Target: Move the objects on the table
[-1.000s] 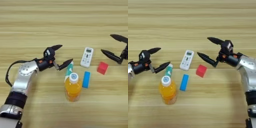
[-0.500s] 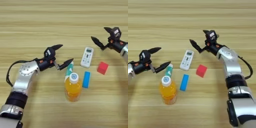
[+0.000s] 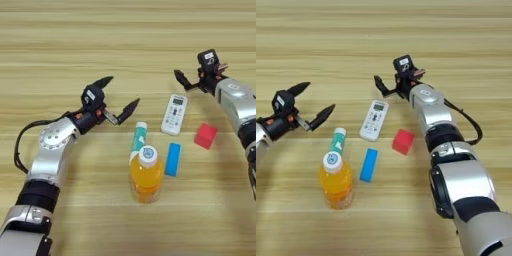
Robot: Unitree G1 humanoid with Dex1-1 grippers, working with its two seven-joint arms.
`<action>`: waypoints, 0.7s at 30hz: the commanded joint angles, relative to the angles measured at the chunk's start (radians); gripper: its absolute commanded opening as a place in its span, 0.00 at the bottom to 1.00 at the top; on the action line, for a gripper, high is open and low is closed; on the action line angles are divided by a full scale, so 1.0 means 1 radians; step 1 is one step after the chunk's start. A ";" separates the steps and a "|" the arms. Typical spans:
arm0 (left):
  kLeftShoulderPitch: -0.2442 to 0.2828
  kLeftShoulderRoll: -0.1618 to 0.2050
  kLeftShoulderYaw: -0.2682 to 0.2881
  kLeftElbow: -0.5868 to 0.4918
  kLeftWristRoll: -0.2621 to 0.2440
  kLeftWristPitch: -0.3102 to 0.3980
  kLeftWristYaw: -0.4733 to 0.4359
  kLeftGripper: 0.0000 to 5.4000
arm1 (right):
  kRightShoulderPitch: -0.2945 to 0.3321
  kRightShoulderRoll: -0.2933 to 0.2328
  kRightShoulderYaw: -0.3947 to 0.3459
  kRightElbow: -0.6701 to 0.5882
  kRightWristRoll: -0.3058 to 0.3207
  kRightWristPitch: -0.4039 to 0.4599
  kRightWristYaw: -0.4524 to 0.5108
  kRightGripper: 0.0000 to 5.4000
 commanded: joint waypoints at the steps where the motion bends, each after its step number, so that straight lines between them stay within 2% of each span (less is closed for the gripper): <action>1: -0.081 -0.046 0.101 0.073 0.023 -0.052 0.224 1.00 | -0.005 0.019 0.008 0.022 -0.015 -0.005 0.002 1.00; 5: -0.119 -0.049 0.151 0.181 0.076 -0.111 0.398 1.00 | -0.005 0.030 0.021 0.033 -0.031 0.006 0.009 1.00; 12: -0.134 -0.049 0.172 0.268 0.141 -0.144 0.566 1.00 | -0.002 0.046 0.031 0.037 -0.038 0.024 0.035 1.00; 17: -0.137 -0.049 0.171 0.296 0.150 -0.163 0.593 1.00 | -0.009 0.062 0.025 0.047 -0.023 0.075 0.077 1.00; 21: -0.138 -0.045 0.164 0.315 0.163 -0.192 0.603 1.00 | -0.027 0.074 -0.003 0.059 0.018 0.170 0.126 1.00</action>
